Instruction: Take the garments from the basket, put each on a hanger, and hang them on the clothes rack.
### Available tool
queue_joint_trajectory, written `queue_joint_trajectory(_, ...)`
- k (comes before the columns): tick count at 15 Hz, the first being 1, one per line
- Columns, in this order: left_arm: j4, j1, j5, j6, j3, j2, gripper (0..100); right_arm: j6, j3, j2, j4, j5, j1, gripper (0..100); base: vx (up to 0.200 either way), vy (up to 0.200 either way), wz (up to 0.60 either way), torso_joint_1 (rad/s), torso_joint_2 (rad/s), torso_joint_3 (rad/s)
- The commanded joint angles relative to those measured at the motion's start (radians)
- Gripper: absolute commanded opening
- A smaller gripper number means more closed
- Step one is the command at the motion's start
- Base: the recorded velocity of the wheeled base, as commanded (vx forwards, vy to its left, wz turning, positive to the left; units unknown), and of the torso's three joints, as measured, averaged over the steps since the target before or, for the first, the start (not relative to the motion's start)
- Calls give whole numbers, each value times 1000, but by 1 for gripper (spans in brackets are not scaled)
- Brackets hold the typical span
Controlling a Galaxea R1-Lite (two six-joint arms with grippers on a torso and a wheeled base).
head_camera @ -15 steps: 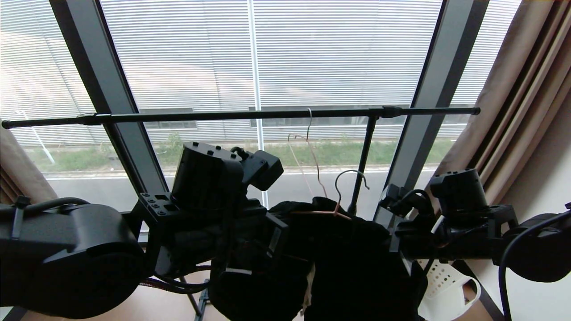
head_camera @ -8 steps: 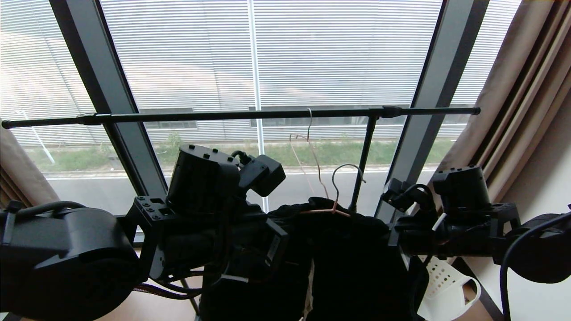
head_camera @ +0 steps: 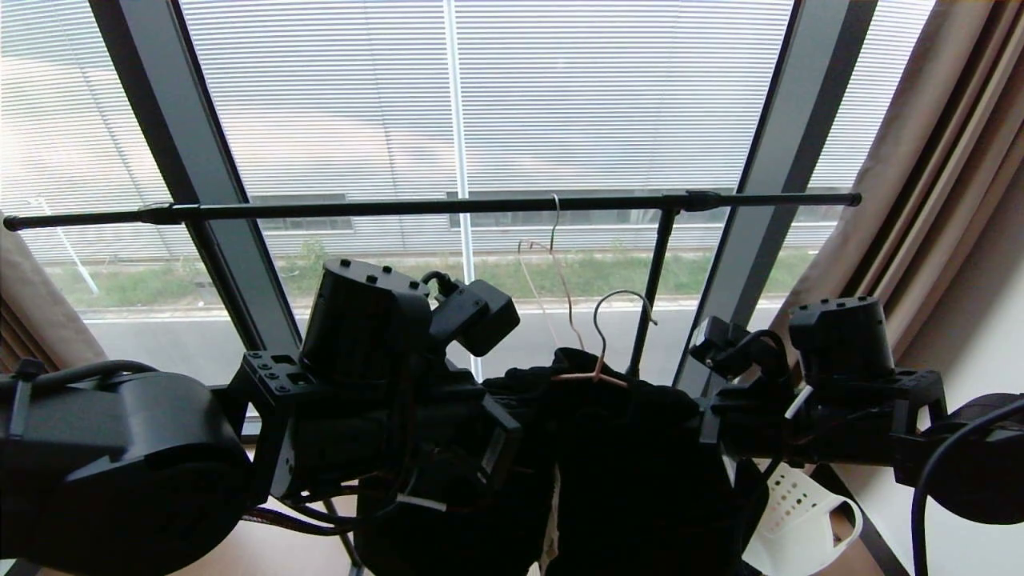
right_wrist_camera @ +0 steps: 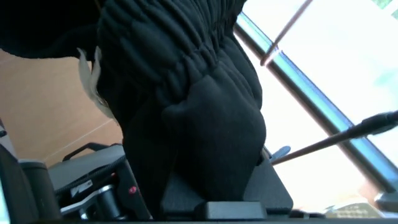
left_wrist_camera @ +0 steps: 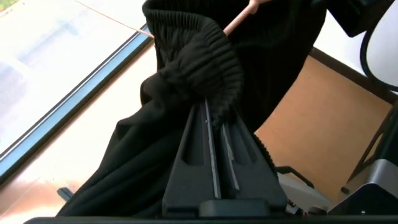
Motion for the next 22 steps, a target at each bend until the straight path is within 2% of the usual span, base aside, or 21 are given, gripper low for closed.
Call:
queue_joint_trajectory(1,-10,0,-1,0,2,11,100,-1,16,-4,-12,1,3,0,0,0,0,0,0,0)
queue_joint_trajectory(9,-33,2,4,-11,-4,43,100,-2,32,-15,-24,24,3,0,0,0,0,0,0,0)
queue_joint_trajectory(14,-42,21,2,-9,31,-17,100,-2,29,-6,-24,32,-3,0,0,0,0,0,0,0)
queue_joint_trajectory(16,-89,48,0,-9,66,-50,100,-2,26,-3,-24,55,-9,0,0,0,0,0,0,0)
queue_joint_trajectory(17,-111,69,2,-9,91,-72,100,-5,21,0,-24,92,-28,0,0,0,0,0,0,0)
queue_joint_trajectory(20,-131,100,-6,-1,120,-95,100,-13,18,0,-24,130,-46,0,0,0,0,0,0,0)
queue_joint_trajectory(21,-142,189,-127,49,152,-129,100,-59,12,17,-35,170,-64,0,0,0,0,0,0,0)
queue_joint_trajectory(22,-142,245,-190,117,158,-132,100,-82,12,22,-44,179,-69,0,0,0,0,0,0,0)
